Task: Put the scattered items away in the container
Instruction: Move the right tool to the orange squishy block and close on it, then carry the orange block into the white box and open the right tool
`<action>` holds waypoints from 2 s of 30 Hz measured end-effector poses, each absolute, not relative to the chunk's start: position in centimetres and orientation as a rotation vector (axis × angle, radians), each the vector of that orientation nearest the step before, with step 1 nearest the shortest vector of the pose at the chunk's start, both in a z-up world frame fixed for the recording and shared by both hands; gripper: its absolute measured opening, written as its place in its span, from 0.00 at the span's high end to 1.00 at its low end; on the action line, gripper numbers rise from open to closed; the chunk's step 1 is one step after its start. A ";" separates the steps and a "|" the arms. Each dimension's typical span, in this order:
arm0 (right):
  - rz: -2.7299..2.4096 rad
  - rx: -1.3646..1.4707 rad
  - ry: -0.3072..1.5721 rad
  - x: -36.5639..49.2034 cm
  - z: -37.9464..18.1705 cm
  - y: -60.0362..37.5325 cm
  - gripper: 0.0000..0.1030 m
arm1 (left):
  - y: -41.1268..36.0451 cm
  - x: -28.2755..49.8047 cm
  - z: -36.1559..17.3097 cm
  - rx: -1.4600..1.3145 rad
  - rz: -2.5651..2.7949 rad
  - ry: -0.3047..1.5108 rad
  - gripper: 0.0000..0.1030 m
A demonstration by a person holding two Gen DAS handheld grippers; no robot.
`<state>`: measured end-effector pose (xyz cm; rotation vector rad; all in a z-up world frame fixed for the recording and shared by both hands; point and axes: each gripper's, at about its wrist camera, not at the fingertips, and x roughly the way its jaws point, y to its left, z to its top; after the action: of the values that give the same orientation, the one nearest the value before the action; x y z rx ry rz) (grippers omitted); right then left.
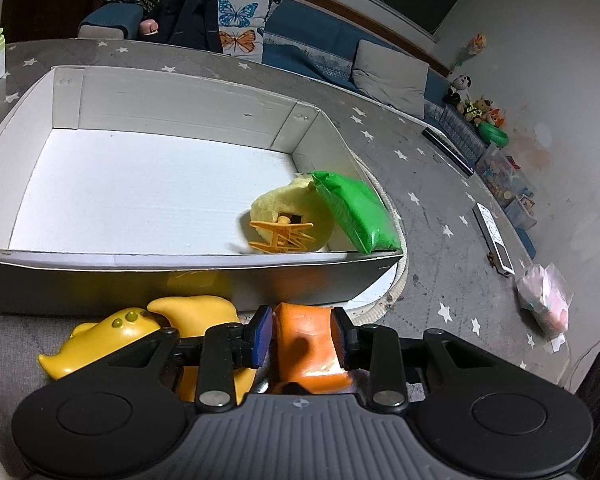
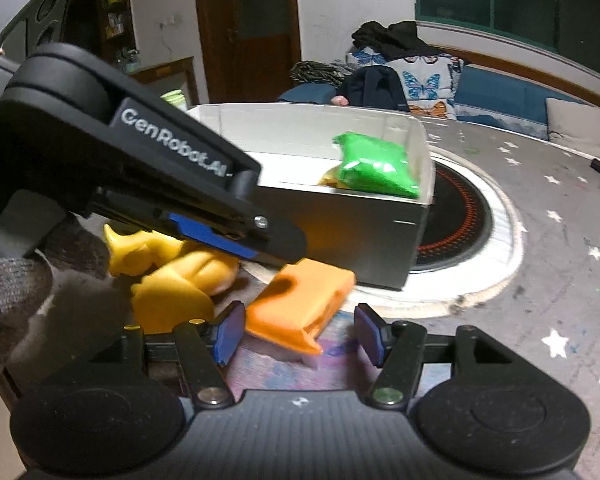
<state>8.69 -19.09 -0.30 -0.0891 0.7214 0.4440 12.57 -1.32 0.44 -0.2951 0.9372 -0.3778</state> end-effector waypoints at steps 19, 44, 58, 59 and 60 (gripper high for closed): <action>0.437 -0.080 0.736 9.8 -0.8 -18.6 0.48 | -1.8 13.2 -0.2 -0.397 -0.337 0.967 0.65; 0.390 0.045 0.734 9.2 -0.8 -23.3 0.58 | -4.3 13.4 -0.7 -0.441 -0.340 1.004 0.65; 0.375 0.087 0.732 9.1 -0.9 -24.3 0.59 | -6.4 13.7 -0.9 -0.406 -0.324 1.014 0.65; 0.372 0.096 0.732 9.1 -0.9 -24.5 0.59 | -6.5 13.7 -0.9 -0.404 -0.324 1.012 0.65; 0.369 0.104 0.732 9.1 -0.9 -24.7 0.59 | -6.7 13.6 -0.9 -0.400 -0.324 1.009 0.65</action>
<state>9.13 -24.66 -0.91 0.1040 0.7321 0.3694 13.64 -6.67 -0.92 -0.3996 1.0088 -0.3245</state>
